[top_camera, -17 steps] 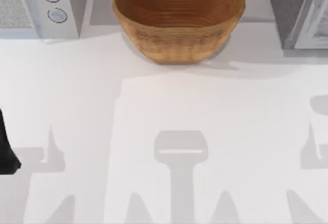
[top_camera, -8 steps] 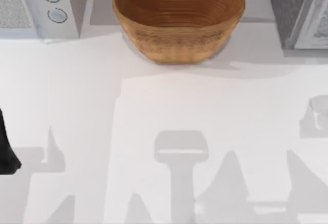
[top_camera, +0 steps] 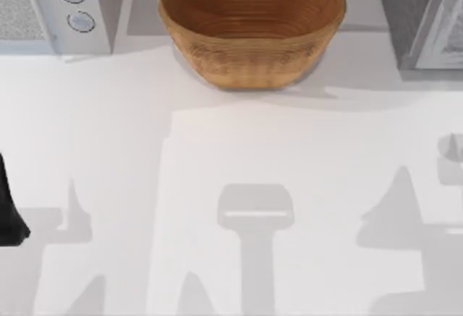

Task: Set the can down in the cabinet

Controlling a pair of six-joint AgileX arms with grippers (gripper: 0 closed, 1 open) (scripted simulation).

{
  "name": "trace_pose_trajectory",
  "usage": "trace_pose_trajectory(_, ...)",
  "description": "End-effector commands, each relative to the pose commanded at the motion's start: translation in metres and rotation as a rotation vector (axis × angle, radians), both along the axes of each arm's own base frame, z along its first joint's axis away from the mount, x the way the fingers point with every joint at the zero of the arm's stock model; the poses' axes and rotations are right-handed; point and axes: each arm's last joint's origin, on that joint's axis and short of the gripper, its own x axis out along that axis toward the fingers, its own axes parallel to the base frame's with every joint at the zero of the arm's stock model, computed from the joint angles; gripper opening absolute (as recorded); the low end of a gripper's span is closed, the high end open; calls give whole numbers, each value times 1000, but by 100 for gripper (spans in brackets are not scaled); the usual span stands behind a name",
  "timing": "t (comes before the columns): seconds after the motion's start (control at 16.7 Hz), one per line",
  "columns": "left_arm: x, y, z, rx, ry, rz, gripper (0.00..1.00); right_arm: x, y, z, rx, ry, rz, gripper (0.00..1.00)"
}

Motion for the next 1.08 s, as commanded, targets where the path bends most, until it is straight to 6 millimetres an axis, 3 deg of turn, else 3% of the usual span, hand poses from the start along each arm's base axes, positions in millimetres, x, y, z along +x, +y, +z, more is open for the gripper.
trace_pose_trajectory(0.24,0,0,0,0,0,0,100,5,-8,-37,11,35,-2,100)
trace_pose_trajectory(0.42,0,0,0,0,0,0,100,5,-10,-51,16,44,-3,100)
trace_pose_trajectory(0.84,0,0,0,0,0,0,100,5,-10,-54,17,50,0,100)
trace_pose_trajectory(1.08,0,0,0,0,0,0,100,26,-11,-58,17,46,-3,100)
